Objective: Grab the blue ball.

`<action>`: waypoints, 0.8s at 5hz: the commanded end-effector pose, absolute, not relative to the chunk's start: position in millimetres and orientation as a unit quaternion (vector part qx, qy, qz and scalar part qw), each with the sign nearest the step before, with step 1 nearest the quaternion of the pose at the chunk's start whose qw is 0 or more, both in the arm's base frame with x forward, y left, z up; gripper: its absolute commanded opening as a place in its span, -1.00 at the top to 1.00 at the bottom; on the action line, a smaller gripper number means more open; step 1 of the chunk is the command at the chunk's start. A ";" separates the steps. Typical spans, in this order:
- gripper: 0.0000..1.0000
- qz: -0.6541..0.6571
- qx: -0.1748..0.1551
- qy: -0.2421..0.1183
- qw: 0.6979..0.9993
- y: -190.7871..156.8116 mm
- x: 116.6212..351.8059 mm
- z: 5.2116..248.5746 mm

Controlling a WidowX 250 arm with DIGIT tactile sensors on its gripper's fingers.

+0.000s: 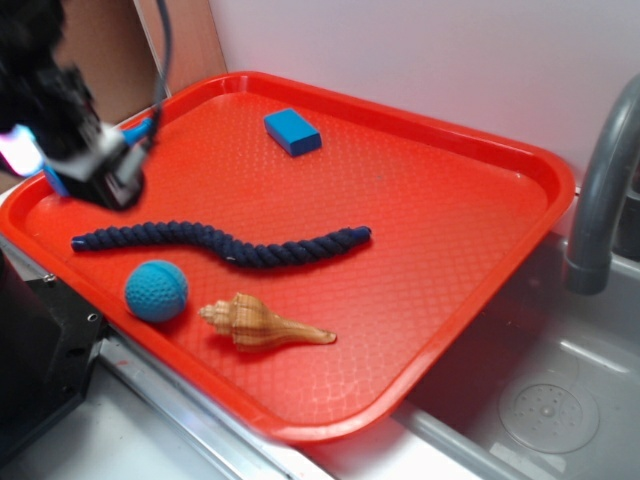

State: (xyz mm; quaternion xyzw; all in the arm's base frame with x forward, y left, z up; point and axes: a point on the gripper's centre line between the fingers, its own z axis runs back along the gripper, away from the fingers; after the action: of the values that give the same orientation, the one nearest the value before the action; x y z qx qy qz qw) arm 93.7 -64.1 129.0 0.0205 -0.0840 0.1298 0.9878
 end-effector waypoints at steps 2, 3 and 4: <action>-1.00 0.109 0.035 -0.095 0.989 -48.6 116.6 60.2; -1.00 0.094 0.033 -0.066 0.993 -50.8 121.6 33.4; -1.00 0.067 0.027 -0.055 0.996 -54.1 126.9 19.2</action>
State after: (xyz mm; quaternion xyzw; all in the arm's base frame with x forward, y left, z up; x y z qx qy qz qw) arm 123.4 -55.0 18.5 0.0287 -0.0498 0.0625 0.9964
